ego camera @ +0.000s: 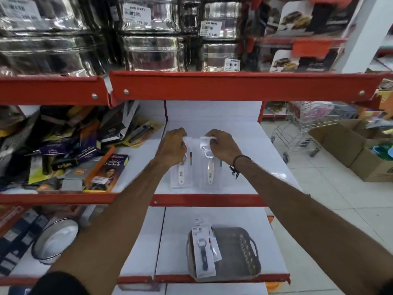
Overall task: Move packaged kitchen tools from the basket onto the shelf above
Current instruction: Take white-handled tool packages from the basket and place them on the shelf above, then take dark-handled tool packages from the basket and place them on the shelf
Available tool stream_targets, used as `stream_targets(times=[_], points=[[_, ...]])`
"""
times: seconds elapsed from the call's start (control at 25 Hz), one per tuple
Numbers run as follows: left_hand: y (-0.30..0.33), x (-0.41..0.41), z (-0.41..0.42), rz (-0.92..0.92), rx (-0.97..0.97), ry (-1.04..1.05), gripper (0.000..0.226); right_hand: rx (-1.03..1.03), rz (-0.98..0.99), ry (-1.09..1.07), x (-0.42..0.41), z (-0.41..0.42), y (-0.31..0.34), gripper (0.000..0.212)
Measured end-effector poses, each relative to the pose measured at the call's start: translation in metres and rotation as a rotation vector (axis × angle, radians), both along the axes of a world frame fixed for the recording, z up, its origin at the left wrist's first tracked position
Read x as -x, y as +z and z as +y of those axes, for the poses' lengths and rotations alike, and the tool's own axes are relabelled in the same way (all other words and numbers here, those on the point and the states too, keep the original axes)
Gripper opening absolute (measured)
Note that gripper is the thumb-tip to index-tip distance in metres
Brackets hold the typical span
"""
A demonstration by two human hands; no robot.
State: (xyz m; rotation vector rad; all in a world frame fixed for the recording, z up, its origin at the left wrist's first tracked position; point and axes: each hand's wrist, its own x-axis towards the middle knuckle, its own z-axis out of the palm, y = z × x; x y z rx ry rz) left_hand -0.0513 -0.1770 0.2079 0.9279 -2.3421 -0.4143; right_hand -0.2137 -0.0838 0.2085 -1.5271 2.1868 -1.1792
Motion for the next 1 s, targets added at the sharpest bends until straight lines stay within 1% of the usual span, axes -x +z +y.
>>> stream_targets(times=[0.12, 0.24, 0.28, 0.36, 0.44, 0.48, 0.52, 0.56, 0.64, 0.68, 0.72, 0.8, 0.88, 0.92, 0.96, 1.0], points=[[-0.037, 0.008, -0.006, -0.109, -0.066, 0.039, 0.030, -0.188, -0.100, 0.047, 0.002, -0.015, -0.033, 0.037], [-0.055, 0.007, -0.010, -0.151, -0.050, 0.037, 0.027, -0.221, -0.052, 0.040, 0.001, -0.016, -0.050, 0.039], [-0.056, 0.007, -0.011, -0.159, -0.045, 0.040, 0.027, -0.221, -0.004, 0.033, 0.002, -0.016, -0.052, 0.040], [-0.058, 0.007, -0.012, -0.230, -0.051, 0.051, 0.031, -0.290, 0.177, 0.044, 0.003, -0.015, -0.055, 0.045], [-0.060, 0.004, -0.004, -0.404, -0.065, 0.078, 0.048, -0.384, 0.408, 0.062, 0.002, -0.008, -0.057, 0.052], [-0.061, 0.000, 0.003, -0.451, -0.047, 0.105, 0.058, -0.358, 0.480, 0.050, 0.000, -0.002, -0.057, 0.054], [-0.063, -0.006, 0.013, -0.434, -0.004, 0.143, 0.064, -0.267, 0.512, 0.020, -0.004, 0.007, -0.057, 0.052], [-0.065, -0.012, 0.026, -0.358, 0.057, 0.181, 0.065, -0.115, 0.523, -0.022, -0.009, 0.019, -0.056, 0.047], [-0.069, -0.022, 0.059, -0.118, 0.183, 0.220, 0.051, 0.235, 0.577, -0.080, -0.024, 0.049, -0.061, 0.030], [-0.075, -0.027, 0.076, 0.006, 0.250, 0.206, 0.043, 0.373, 0.617, -0.075, -0.031, 0.064, -0.068, 0.022], [-0.083, -0.031, 0.093, 0.105, 0.306, 0.166, 0.036, 0.465, 0.643, -0.043, -0.037, 0.079, -0.078, 0.018], [-0.110, -0.042, 0.122, 0.197, 0.380, 0.009, 0.024, 0.521, 0.640, 0.029, -0.050, 0.109, -0.105, 0.014], [-0.150, -0.056, 0.142, 0.165, 0.371, -0.150, 0.016, 0.456, 0.630, 0.078, -0.059, 0.134, -0.142, 0.013], [-0.172, -0.063, 0.147, 0.101, 0.327, -0.187, 0.014, 0.370, 0.633, 0.102, -0.060, 0.143, -0.163, 0.013], [-0.193, -0.069, 0.149, 0.002, 0.239, -0.194, 0.014, 0.233, 0.633, 0.126, -0.061, 0.150, -0.181, 0.015], [-0.212, -0.072, 0.148, -0.114, 0.114, -0.166, 0.018, 0.054, 0.619, 0.139, -0.060, 0.153, -0.199, 0.019]])
